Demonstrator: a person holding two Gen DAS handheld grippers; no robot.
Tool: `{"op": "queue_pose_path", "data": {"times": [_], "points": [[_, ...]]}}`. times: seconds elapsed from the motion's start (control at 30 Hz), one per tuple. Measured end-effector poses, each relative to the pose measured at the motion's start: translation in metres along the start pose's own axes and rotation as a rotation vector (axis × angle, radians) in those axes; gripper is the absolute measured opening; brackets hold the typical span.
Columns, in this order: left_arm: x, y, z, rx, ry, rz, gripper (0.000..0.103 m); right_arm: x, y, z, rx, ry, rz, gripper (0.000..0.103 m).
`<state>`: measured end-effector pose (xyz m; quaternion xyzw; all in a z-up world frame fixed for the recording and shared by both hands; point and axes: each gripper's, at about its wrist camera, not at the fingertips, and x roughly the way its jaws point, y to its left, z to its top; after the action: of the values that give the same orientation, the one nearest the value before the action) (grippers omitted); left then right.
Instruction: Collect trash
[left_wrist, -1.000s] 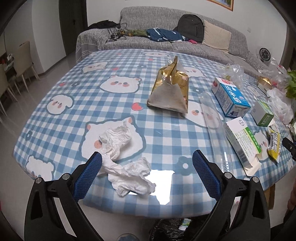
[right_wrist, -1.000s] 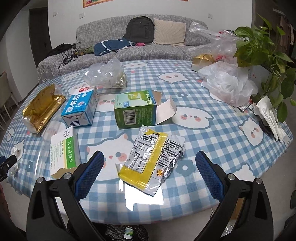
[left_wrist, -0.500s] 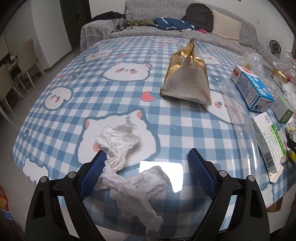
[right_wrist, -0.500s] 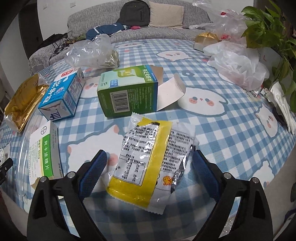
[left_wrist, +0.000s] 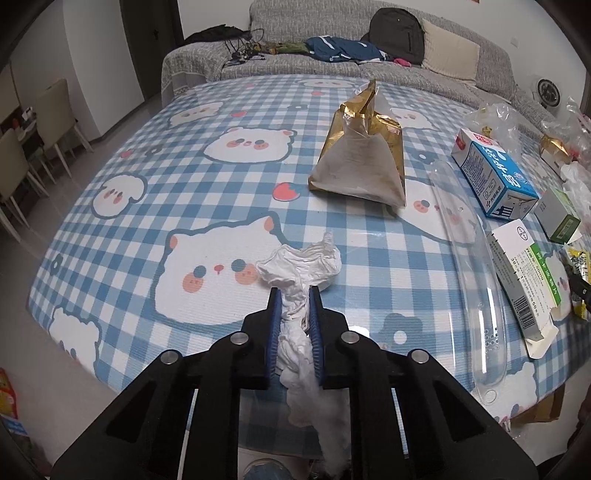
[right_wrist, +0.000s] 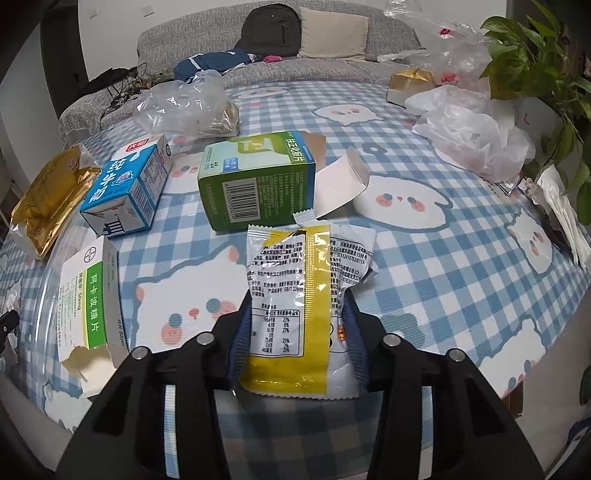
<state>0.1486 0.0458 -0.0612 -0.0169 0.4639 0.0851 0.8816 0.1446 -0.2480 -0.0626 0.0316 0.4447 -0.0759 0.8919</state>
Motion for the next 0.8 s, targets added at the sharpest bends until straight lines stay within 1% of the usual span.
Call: {"op": "queue_pose_path", "data": {"times": [0.1, 0.23, 0.43, 0.67, 0.8], "points": [[0.000, 0.002, 0.000, -0.016, 0.004, -0.009, 0.006, -0.001, 0.001, -0.001, -0.002, -0.003, 0.005, 0.032], [0.001, 0.007, 0.001, -0.040, 0.009, -0.038, 0.005, -0.002, 0.000, -0.001, 0.005, -0.001, 0.011, 0.029], [-0.003, 0.006, -0.001, -0.043, 0.011, -0.073, 0.005, -0.008, -0.001, -0.002, 0.010, -0.006, 0.023, 0.028], [-0.012, 0.001, -0.005, -0.032, 0.010, -0.091, 0.005, -0.020, 0.000, -0.005, 0.001, -0.021, 0.029, 0.028], [-0.018, 0.000, -0.009, -0.033, 0.014, -0.114, 0.005, -0.026, 0.003, -0.009, -0.012, -0.023, 0.038, 0.028]]}}
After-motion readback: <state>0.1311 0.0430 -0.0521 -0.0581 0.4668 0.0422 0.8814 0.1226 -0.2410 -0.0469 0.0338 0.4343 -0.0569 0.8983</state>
